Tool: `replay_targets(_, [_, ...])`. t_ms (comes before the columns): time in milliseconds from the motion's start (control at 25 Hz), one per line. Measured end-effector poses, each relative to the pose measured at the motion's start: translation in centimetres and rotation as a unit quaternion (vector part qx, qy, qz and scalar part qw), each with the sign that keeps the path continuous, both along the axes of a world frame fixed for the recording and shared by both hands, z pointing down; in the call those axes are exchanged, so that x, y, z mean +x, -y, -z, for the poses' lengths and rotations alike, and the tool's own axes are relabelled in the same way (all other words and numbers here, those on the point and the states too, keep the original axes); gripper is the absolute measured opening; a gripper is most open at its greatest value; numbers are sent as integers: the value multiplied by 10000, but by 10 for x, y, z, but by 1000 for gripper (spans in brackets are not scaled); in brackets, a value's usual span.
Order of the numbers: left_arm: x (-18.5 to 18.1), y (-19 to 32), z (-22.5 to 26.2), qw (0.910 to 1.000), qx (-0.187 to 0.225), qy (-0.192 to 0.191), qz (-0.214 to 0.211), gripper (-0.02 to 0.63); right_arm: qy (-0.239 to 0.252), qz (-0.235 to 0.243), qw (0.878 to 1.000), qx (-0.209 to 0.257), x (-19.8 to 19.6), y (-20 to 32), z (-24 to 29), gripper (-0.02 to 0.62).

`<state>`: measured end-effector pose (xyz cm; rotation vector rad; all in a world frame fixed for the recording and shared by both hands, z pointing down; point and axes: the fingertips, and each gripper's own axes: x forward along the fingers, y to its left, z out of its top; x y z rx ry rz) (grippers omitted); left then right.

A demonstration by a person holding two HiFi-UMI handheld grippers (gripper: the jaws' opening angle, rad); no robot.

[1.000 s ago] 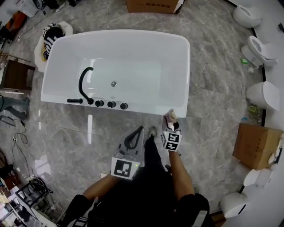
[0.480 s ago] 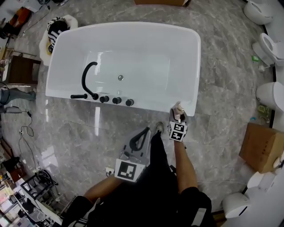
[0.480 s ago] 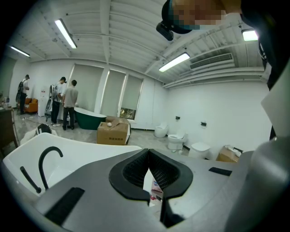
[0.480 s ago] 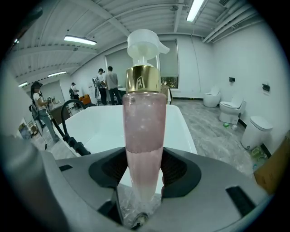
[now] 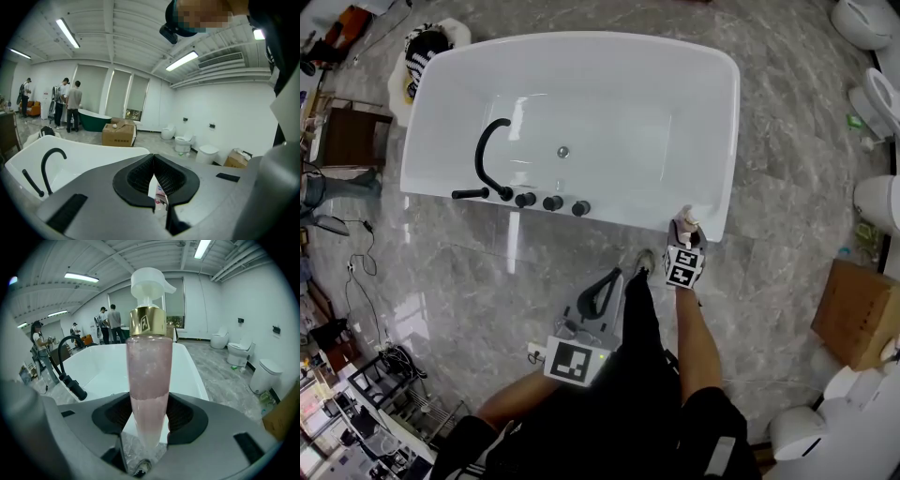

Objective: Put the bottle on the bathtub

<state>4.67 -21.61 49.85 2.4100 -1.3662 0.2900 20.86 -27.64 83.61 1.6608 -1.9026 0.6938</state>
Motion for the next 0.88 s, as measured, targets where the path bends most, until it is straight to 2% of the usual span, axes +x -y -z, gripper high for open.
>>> replay_targets(880, [-9, -1, -7, 9998, -65, -1, 178, 17, -85, 107, 9994, -302, -7, 3, -32, 225])
